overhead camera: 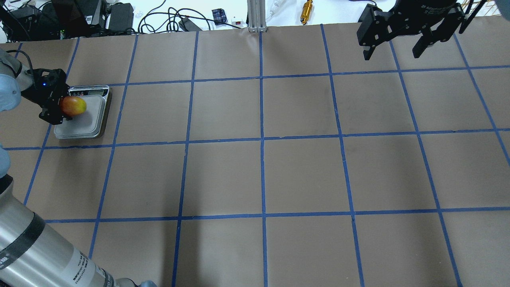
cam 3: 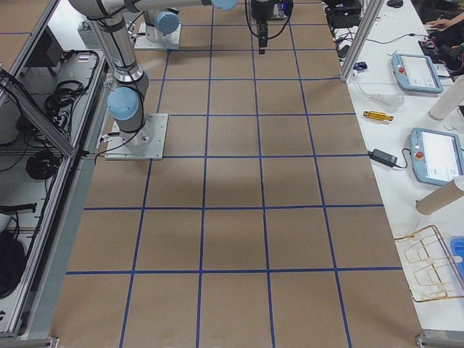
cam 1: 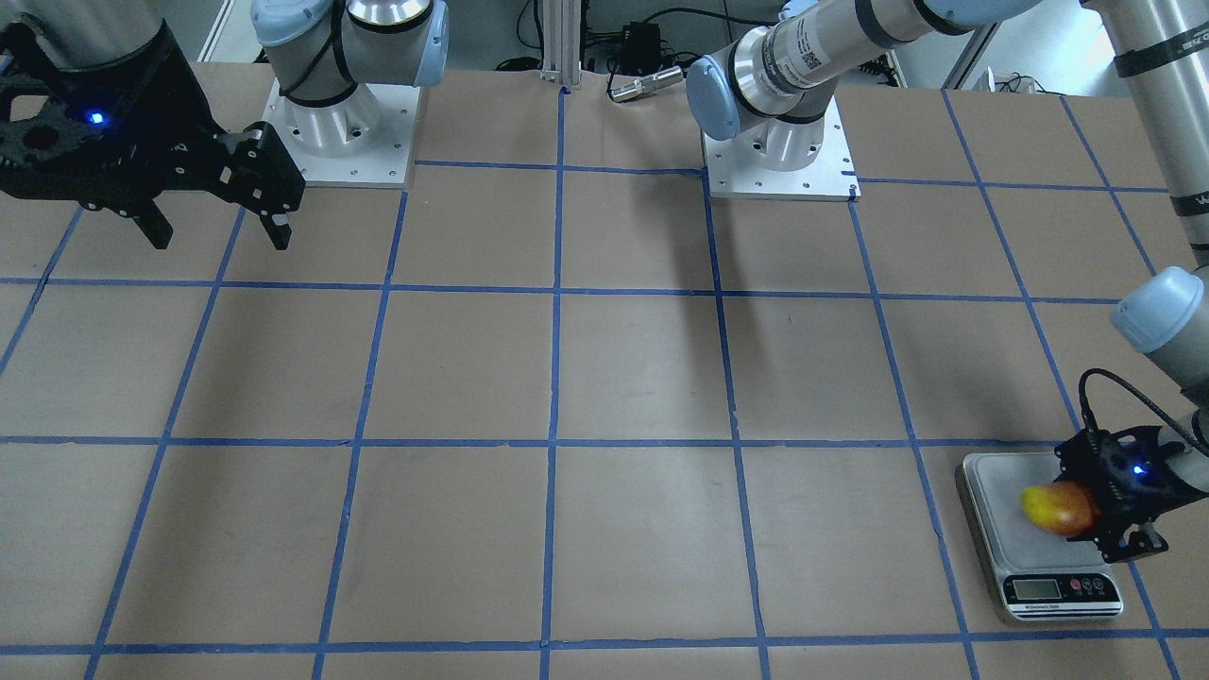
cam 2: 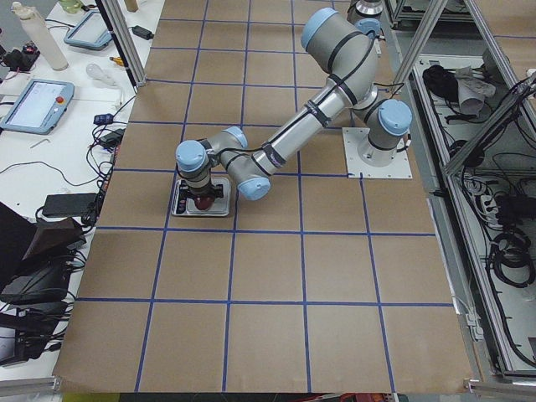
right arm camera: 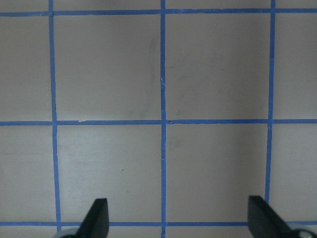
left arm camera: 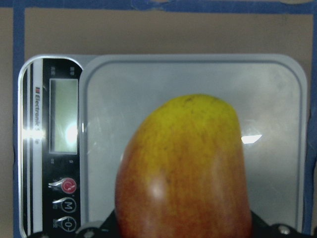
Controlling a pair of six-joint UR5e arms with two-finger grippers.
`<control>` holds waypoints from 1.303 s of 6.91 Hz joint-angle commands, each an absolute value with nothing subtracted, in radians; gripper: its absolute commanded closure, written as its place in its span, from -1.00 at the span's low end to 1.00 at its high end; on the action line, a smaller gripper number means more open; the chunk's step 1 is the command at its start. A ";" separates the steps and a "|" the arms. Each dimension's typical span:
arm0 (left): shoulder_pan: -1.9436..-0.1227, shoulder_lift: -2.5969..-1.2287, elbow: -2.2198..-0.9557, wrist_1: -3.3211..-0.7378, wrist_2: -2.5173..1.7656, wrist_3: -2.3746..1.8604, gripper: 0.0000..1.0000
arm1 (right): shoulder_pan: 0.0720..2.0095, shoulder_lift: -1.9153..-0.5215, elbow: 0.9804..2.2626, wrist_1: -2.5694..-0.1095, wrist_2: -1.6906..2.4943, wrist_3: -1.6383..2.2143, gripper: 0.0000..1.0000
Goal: Weigh mango
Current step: 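Lower the mango onto the scale platform and open the left gripper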
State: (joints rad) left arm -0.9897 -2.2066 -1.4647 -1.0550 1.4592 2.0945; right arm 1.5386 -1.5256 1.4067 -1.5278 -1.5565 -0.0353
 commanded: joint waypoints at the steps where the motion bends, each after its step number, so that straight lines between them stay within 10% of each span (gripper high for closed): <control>1: -1.003 -2.214 -1.463 -1.049 1.456 2.065 1.00 | 1.539 -1.525 1.407 -1.528 -1.557 -0.035 -1.00; 2: -1.003 -2.217 -1.465 -1.045 1.453 2.062 -0.61 | 1.539 -1.525 1.407 -1.528 -1.557 -0.035 -1.00; 3: -1.003 -2.218 -1.463 -1.043 1.454 2.062 -1.00 | 1.539 -1.525 1.407 -1.528 -1.557 -0.035 -1.00; 9: -1.005 -1.924 -1.471 -1.333 1.498 1.979 -1.00 | 1.537 -1.525 1.407 -1.528 -1.557 -0.035 -1.00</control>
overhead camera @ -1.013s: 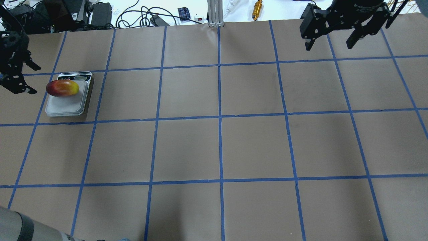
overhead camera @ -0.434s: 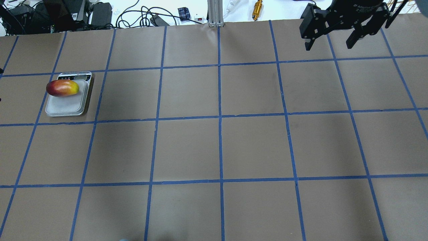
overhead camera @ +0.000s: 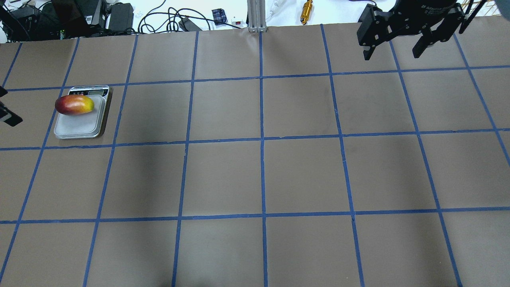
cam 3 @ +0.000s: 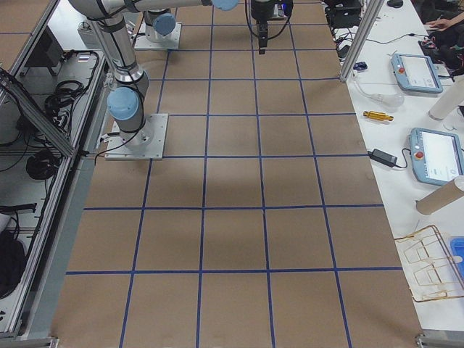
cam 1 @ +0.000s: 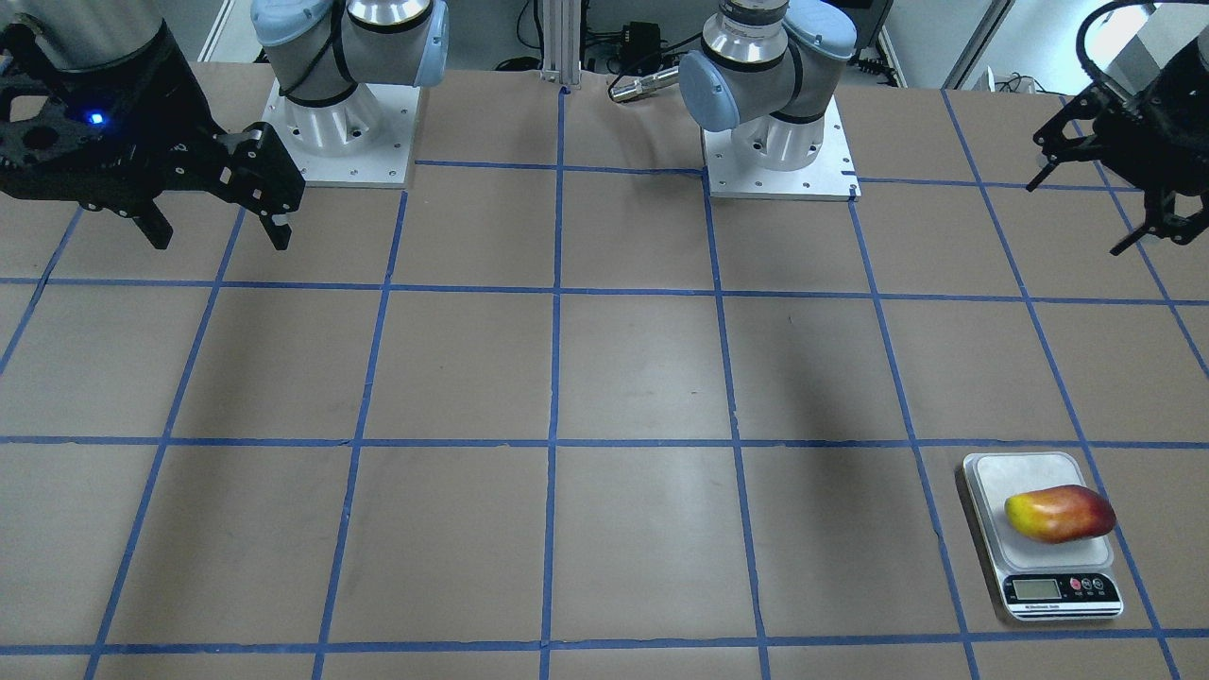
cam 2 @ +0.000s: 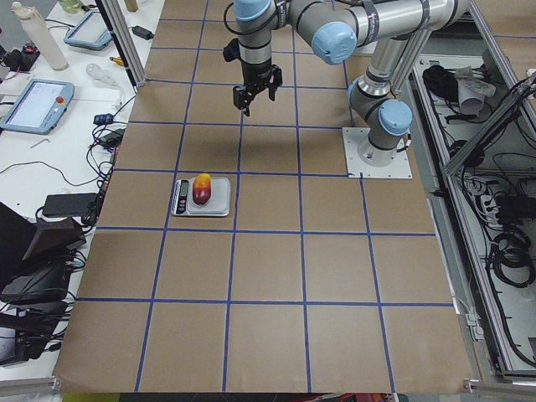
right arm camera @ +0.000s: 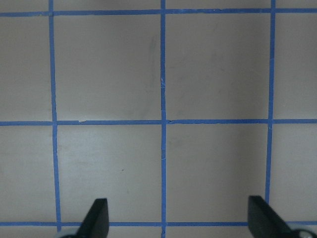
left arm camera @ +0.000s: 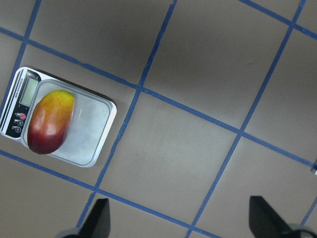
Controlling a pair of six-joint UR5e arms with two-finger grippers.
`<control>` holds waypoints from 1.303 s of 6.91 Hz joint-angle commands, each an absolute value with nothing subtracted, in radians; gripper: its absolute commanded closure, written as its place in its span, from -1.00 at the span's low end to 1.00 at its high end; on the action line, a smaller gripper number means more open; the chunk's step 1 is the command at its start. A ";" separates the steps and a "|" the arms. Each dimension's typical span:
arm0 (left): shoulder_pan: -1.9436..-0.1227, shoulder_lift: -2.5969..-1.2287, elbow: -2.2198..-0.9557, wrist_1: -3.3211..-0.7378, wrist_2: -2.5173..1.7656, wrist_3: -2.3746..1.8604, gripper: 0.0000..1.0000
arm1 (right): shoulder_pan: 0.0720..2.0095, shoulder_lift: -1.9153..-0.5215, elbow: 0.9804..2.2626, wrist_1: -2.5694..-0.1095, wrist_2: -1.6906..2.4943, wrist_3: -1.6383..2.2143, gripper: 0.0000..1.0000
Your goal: Weigh mango
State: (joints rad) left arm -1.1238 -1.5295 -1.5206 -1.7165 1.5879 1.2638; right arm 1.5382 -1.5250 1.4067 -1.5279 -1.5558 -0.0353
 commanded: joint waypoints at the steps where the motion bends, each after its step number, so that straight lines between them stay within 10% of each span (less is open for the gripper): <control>1: -1.330 -1.534 -1.522 -1.726 1.588 0.867 -1.00 | 1.539 -1.526 1.407 -1.528 -1.555 -0.035 -1.00; 9: -1.617 -1.578 -1.509 -1.565 1.580 0.038 -1.00 | 1.539 -1.525 1.407 -1.528 -1.557 -0.035 -1.00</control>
